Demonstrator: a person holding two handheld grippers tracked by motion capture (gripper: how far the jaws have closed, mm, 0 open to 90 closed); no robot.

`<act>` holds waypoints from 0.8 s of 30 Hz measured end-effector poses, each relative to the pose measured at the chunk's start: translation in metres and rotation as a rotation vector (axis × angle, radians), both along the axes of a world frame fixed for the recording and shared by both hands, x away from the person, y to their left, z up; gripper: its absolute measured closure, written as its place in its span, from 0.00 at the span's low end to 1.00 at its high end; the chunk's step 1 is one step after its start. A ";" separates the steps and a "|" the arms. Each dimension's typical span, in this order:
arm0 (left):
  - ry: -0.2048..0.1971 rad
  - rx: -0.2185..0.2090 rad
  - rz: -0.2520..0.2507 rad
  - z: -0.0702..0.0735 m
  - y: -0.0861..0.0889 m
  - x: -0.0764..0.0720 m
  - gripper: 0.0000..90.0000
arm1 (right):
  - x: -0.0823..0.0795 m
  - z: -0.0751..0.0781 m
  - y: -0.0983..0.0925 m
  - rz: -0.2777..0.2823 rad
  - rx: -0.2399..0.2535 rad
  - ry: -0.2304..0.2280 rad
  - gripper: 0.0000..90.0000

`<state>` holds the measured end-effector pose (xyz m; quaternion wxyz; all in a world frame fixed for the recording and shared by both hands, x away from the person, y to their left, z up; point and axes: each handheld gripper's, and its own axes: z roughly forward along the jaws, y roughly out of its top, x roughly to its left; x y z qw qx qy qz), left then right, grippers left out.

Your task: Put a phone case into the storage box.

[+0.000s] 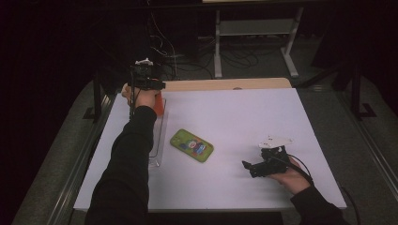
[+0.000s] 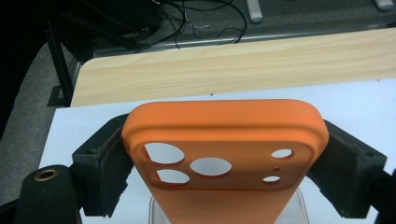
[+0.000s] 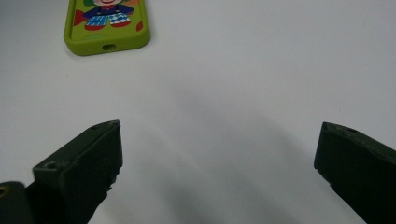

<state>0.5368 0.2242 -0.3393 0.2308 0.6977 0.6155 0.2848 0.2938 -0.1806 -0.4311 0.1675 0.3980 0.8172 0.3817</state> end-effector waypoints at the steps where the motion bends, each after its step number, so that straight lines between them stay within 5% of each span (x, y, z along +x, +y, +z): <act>1: 0.001 0.000 -0.002 -0.001 0.000 0.000 0.16 | 0.000 0.000 0.000 0.002 -0.001 -0.001 0.00; 24: -0.031 0.017 0.008 -0.011 -0.004 0.003 0.13 | -0.001 0.000 -0.003 -0.008 -0.003 0.003 0.00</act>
